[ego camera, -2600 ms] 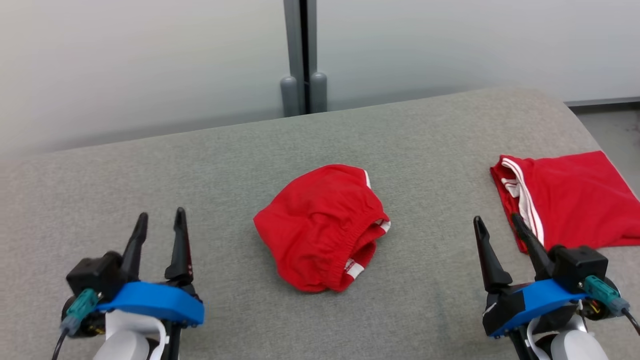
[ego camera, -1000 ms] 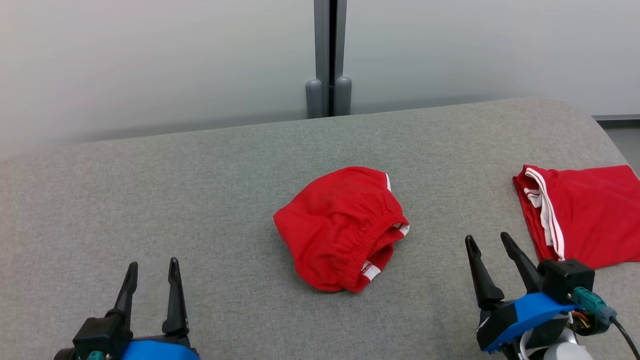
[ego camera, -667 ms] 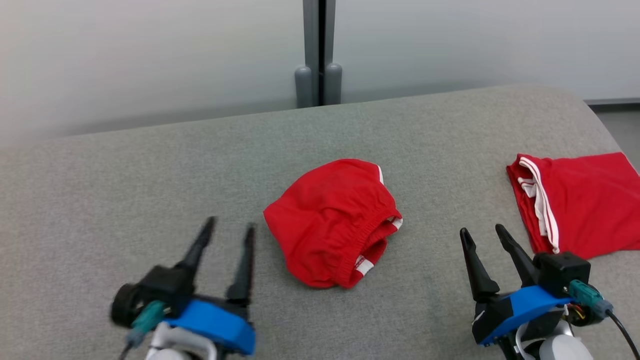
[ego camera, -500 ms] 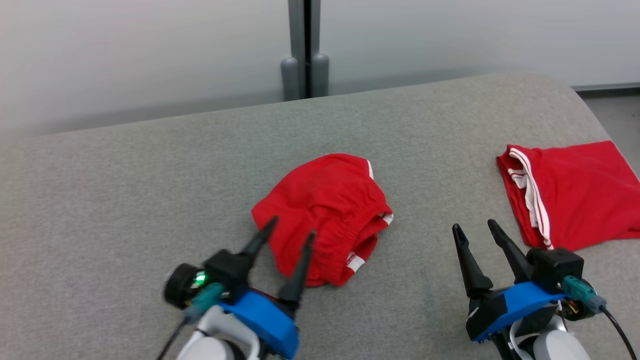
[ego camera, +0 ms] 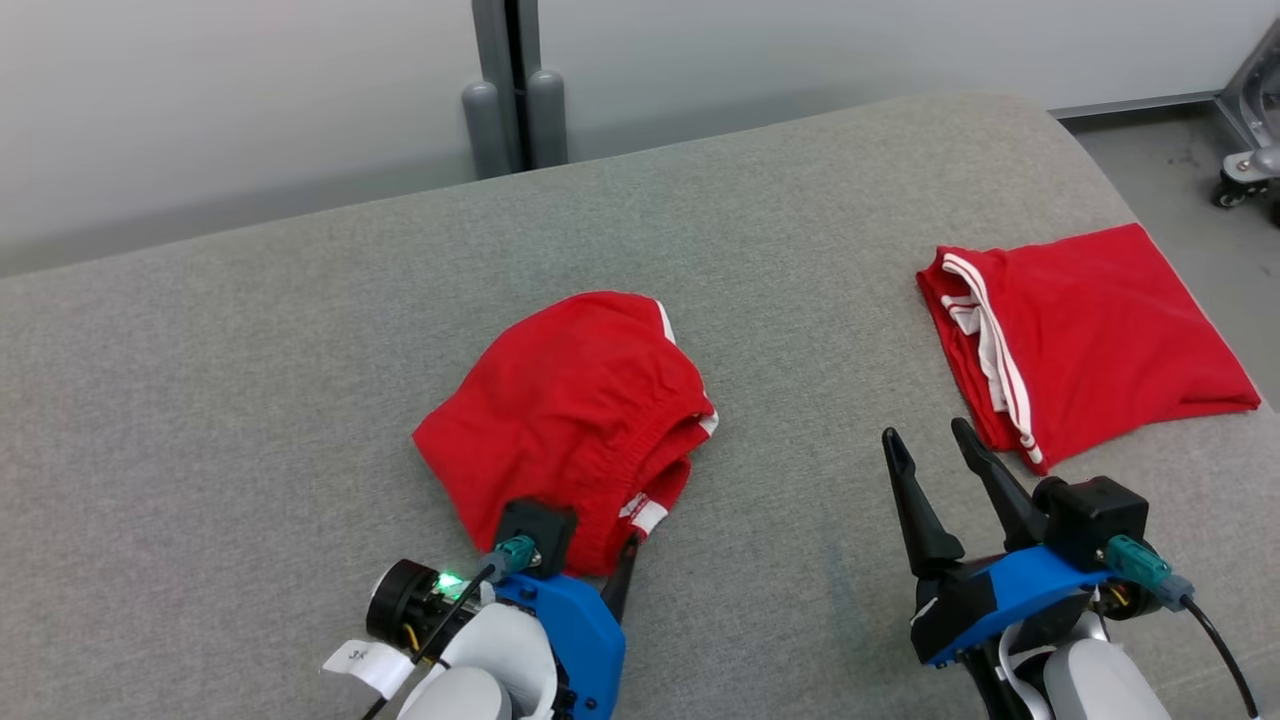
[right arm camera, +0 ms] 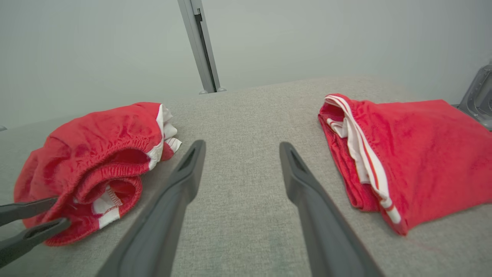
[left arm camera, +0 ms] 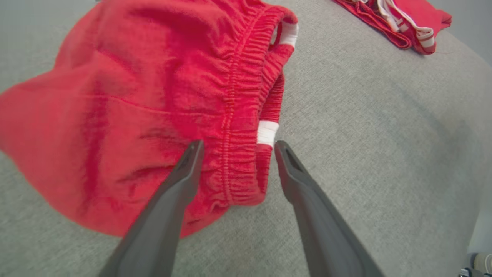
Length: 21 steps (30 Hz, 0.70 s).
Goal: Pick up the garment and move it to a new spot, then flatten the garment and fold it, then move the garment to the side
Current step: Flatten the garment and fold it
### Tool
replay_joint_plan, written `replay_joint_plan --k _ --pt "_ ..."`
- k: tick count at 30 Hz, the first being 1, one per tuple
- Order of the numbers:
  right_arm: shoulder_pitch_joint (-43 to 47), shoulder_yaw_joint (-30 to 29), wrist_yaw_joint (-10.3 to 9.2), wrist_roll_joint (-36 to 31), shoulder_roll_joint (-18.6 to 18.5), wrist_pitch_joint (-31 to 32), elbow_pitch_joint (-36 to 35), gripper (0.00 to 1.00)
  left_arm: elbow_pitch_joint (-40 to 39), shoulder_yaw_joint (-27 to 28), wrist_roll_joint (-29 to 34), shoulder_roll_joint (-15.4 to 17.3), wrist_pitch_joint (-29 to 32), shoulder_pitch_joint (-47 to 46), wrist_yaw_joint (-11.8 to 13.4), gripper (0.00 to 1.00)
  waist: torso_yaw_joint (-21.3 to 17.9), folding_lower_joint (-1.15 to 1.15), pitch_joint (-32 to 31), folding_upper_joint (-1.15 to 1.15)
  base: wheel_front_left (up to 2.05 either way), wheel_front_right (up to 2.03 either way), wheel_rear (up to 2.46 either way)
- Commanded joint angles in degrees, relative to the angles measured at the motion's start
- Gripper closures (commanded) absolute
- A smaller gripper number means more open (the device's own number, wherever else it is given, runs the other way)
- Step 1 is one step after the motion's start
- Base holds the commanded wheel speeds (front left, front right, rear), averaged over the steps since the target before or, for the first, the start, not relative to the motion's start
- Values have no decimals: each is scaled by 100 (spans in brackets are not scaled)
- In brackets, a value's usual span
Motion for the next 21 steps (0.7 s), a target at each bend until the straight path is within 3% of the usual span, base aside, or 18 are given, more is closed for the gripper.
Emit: replay_joint_plan --k 1,3,4,6,16,21 --pt "-92 26 4 34 -6 -56 35 0 114 89 83 46 80 -124 188 0 -44 0 8 0 0 0 0" --pt "-118 55 4 48 -6 -83 81 0 207 155 107 77 106 -124 375 0 -79 0 12 0 0 0 0" --pt "-124 61 4 57 -6 -94 101 0 230 204 77 61 84 -107 441 16 -89 0 13 0 0 0 0" --pt "-117 60 4 65 -6 -122 142 0 254 273 20 63 5 -98 473 100 -96 0 11 0 0 0 0" --pt "-157 47 4 42 -6 -150 203 0 -304 308 41 -13 -945 -692 170 100 54 0 -85 0 0 0 0" --pt "-125 4 4 5 -6 -109 210 0 -742 67 -63 -212 -1272 -1404 -317 100 154 0 -193 0 0 0 0"
